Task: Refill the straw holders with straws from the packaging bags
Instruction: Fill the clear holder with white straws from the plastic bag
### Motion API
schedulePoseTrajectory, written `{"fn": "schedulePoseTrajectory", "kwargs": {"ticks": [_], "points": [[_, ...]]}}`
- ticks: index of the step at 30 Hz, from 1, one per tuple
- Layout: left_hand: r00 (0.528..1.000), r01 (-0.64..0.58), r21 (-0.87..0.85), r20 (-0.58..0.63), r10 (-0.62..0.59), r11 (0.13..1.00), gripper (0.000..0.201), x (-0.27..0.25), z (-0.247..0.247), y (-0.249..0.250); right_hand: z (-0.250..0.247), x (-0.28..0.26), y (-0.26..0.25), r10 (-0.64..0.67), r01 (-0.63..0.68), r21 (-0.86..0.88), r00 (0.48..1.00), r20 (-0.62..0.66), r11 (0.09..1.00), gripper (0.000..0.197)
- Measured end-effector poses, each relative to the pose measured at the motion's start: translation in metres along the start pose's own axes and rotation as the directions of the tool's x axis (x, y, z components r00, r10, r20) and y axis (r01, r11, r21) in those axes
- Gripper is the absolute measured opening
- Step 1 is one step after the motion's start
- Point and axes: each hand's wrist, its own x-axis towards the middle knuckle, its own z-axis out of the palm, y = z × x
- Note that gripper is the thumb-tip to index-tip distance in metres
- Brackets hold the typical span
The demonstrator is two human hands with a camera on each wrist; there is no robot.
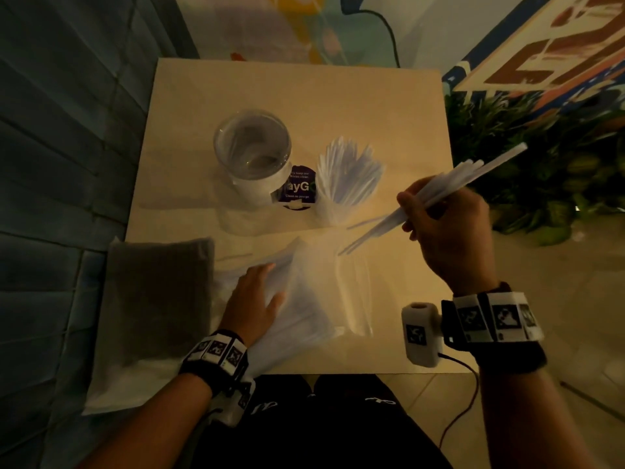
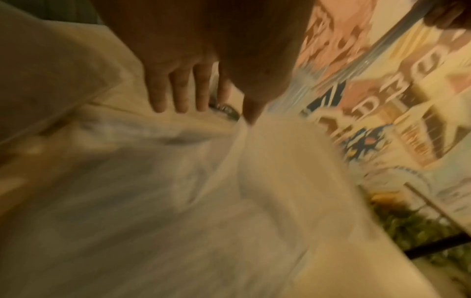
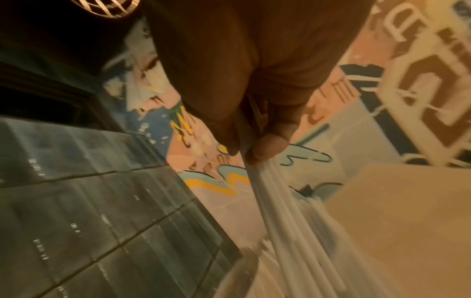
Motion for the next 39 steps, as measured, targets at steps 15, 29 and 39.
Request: {"fn": "schedulePoseTrajectory", "kwargs": {"ticks": [15,29,39], "points": [[0.967,-0.250,-0.252,-0.103,0.231,0.935,0.016,0.000,-0.043,0.105,0.081,-0.038,-0.025,-0.060,-0.038,0.196,0.881,0.469,0.980,0.010],[0.980,-0.142,-0.276,0.093,0.174,0.950,0.051,-0.001,-0.039,0.094,0.065,-0.018,-0.029,-0.149,0.148,0.043,0.843,0.516,0.988,0.050],[0.992,-0.124,-0.889,-0.122,0.033,0.441,0.051,0.010,-0.076,0.096,0.108,-0.034,0.023,0.373,-0.634,0.364,0.730,0.572,0.682,0.064]]}}
